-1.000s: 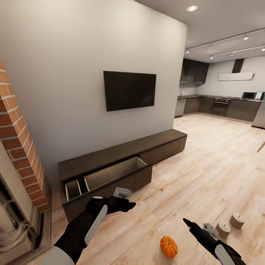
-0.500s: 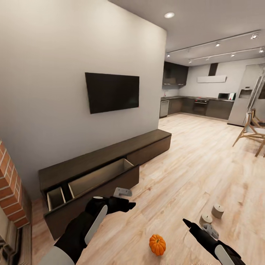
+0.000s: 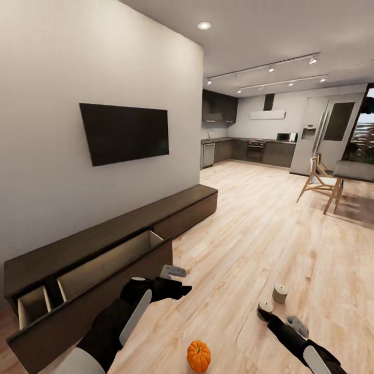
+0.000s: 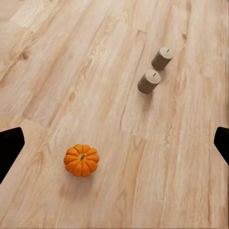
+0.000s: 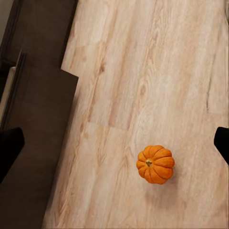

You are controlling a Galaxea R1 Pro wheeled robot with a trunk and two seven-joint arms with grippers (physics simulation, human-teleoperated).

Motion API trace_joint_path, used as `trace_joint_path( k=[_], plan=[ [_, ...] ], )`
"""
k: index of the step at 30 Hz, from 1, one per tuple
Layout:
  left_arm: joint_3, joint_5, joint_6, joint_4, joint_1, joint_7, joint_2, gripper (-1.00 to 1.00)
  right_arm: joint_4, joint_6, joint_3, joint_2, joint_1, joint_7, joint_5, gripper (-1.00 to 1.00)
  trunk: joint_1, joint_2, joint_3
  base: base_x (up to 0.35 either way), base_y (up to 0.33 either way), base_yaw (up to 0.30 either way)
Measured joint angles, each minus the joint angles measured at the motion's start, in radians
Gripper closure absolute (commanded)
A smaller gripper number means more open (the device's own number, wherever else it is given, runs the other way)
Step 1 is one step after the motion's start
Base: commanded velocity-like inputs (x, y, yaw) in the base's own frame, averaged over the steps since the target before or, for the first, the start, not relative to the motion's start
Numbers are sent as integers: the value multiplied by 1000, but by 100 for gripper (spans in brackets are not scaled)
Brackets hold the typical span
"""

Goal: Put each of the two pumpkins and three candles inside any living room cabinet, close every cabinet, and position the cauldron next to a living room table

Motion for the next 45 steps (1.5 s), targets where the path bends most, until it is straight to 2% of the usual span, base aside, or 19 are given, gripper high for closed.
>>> trace_joint_path(
  k=[36, 45],
  plan=[
    [1, -1, 0, 0, 0, 0, 0, -100, 2, 0, -1, 0, 0, 0, -2, -100, 0, 0, 28, 5, -8, -267],
    [0, 1, 0, 0, 0, 0, 12, -100, 0, 7, -5, 0, 0, 0, -11, -100, 0, 0, 28, 0, 0, -250]
  ],
)
